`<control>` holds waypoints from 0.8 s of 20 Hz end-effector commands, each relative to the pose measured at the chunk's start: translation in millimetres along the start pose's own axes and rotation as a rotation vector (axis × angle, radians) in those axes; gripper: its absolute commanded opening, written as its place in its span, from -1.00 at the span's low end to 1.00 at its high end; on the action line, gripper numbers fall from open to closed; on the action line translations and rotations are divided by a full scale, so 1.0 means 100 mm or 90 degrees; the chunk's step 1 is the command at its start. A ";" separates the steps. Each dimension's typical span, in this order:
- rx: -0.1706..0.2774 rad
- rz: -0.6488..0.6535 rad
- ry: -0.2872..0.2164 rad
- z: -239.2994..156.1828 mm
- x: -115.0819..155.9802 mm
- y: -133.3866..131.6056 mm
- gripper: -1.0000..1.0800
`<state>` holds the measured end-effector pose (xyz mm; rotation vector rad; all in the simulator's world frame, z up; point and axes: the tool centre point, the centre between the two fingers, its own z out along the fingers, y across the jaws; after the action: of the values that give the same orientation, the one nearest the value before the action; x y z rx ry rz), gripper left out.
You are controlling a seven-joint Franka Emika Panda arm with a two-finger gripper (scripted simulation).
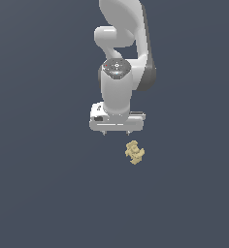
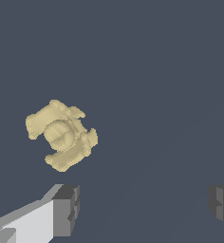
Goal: Pick up the object and move it to a goal position.
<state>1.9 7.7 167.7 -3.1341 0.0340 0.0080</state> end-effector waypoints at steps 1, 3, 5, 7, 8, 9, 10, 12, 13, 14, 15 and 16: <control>0.000 0.000 0.000 0.00 0.00 0.00 0.92; 0.000 0.002 -0.002 0.01 0.00 0.00 0.92; 0.000 0.009 -0.007 0.04 -0.02 0.02 0.92; -0.001 0.020 -0.016 0.10 -0.04 0.04 0.92; -0.001 0.025 -0.020 0.12 -0.05 0.05 0.92; -0.001 0.029 -0.023 0.14 -0.06 0.06 0.92; -0.002 0.032 -0.025 0.15 -0.07 0.06 0.92; -0.002 0.035 -0.026 0.16 -0.07 0.07 0.92; -0.002 0.034 -0.026 0.15 -0.07 0.07 0.92; -0.002 0.033 -0.025 0.15 -0.07 0.06 0.92; -0.002 0.030 -0.025 0.15 -0.07 0.06 0.92; -0.002 0.027 -0.025 0.15 -0.06 0.05 0.92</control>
<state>-5.1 2.1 152.4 -3.1341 0.1081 0.0697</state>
